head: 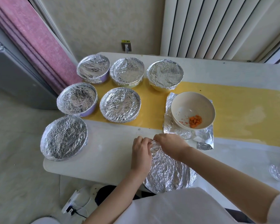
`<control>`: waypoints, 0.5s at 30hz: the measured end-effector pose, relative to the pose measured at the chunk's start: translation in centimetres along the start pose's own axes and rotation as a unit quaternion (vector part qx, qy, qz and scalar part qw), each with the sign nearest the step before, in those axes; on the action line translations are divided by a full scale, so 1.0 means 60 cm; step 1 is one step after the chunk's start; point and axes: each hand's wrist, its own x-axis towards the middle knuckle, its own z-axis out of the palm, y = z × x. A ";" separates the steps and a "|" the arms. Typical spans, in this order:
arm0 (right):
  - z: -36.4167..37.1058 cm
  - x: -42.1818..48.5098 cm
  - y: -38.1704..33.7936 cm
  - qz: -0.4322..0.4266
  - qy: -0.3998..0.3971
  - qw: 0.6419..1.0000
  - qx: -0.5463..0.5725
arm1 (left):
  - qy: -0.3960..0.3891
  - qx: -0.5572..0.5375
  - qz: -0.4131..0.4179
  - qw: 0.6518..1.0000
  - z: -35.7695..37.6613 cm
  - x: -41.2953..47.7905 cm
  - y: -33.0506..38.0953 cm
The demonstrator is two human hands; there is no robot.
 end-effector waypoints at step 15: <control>0.020 -0.016 0.023 0.012 0.046 0.990 0.132 | -0.013 0.024 0.003 1.000 -0.007 -0.010 -0.002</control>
